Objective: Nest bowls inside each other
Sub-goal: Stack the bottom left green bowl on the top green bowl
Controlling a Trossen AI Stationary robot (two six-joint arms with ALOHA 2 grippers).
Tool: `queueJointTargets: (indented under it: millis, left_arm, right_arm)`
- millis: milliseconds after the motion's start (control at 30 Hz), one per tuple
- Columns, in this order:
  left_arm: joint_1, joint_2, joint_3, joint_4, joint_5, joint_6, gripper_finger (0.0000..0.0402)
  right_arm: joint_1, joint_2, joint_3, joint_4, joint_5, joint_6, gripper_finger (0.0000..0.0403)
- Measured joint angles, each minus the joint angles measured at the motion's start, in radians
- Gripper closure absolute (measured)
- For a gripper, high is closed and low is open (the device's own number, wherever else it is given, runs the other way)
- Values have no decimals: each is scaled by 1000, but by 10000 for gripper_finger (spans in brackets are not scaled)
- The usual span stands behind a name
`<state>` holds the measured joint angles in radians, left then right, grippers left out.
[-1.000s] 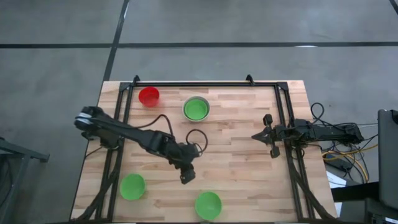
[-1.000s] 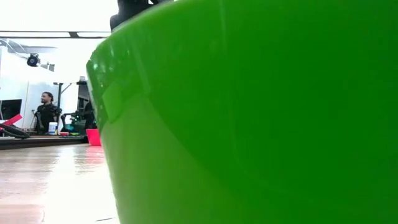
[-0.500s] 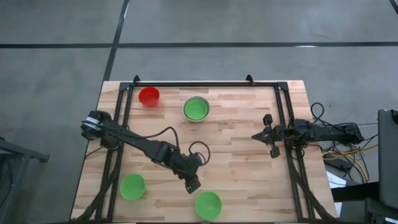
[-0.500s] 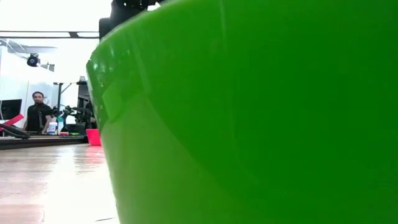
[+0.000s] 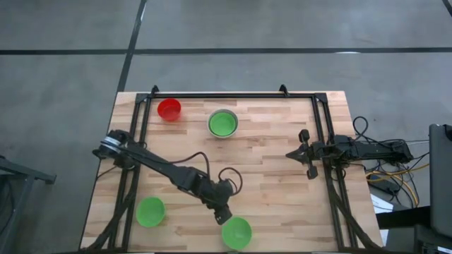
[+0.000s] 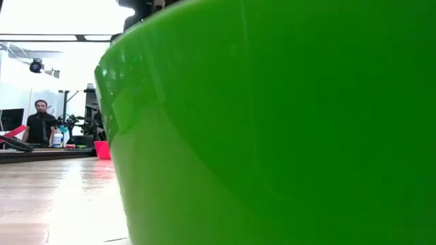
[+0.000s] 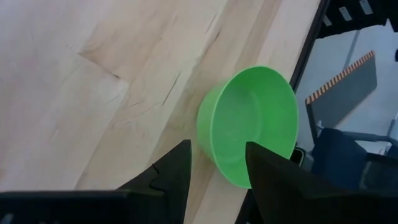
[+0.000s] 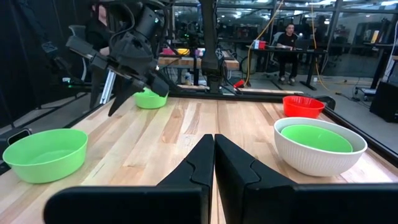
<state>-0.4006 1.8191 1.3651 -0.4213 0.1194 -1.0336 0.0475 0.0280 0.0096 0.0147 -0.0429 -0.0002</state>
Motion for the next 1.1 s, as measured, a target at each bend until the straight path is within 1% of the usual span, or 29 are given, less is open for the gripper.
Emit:
queueJointTargets:
  millis: [133, 267, 500, 667, 900, 1100]
  left_arm:
    - [-6, 11, 0, 5, 0, -14, 245]
    - [-24, 27, -1, 19, 21, -14, 245]
    - [-47, 38, -2, 63, 23, 9, 245]
    - [-57, 38, -16, 89, 17, -33, 245]
    - [-71, 75, -29, 157, 11, -92, 245]
    - [-71, 110, -29, 173, 19, -118, 245]
  right_arm:
    - [0, 0, 0, 0, 0, 0, 394]
    - [0, 0, 0, 0, 0, 0, 394]
    - [0, 0, 0, 0, 0, 0, 394]
    - [0, 0, 0, 0, 0, 0, 394]
    - [0, -1, 0, -1, 0, 0, 394]
    - [0, 7, 0, 1, 0, 0, 394]
